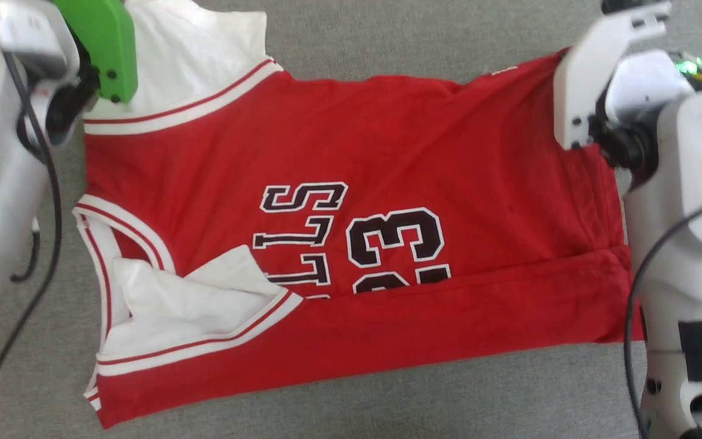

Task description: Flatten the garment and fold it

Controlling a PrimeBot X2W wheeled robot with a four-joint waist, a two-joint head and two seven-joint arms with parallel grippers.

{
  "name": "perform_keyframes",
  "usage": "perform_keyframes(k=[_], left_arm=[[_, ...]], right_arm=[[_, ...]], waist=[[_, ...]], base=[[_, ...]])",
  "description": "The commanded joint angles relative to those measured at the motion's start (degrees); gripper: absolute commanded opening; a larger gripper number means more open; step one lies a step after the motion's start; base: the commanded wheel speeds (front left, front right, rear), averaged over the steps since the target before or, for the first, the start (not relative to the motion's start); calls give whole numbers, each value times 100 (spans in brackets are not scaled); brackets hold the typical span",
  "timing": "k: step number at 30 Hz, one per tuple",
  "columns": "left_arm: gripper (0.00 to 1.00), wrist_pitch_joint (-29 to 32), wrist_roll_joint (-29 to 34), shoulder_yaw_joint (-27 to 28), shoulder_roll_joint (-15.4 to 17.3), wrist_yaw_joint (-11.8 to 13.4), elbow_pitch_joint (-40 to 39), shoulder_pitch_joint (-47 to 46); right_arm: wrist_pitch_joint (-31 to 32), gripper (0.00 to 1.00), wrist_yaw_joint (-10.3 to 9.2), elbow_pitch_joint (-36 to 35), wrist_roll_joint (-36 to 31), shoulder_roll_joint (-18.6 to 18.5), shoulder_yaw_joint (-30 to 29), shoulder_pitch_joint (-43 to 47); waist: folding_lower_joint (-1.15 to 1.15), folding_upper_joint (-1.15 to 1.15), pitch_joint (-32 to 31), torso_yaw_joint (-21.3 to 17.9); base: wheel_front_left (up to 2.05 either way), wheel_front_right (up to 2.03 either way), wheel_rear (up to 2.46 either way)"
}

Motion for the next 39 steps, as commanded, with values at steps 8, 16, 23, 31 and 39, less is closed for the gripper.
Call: perform_keyframes(k=[8, 16, 23, 31, 39], left_arm=[[0, -1745, 35, 231, 0, -41, -263, 1068], [0, -2607, -238, 381, 128, 220, -1218, 2625], [0, -2811, -558, 434, 343, 637, -2246, 4093], [0, -2766, -971, 291, 346, 912, -2859, 5341], [0, -2703, -1258, -91, 48, 657, -2469, 5862]], right_arm=[[-1544, 0, -8, -183, 70, -67, -207, 848], [-2550, 0, -8, -404, 349, -233, -176, 1825], [-2784, 0, -8, -694, 550, -454, -194, 2663], [-2481, 0, -8, -916, 626, -709, -323, 3524], [-1891, 0, -8, -782, 535, -1028, 16, 4038]], waist=[[0, 0, -927, 294], [0, 0, -1690, 589], [0, 0, -2111, 805], [0, 0, -2297, 1027], [0, 0, -2274, 1129]], base=[[0, 0, 0], [0, 0, 0], [0, 0, 0], [0, 0, 0], [0, 0, 0]])
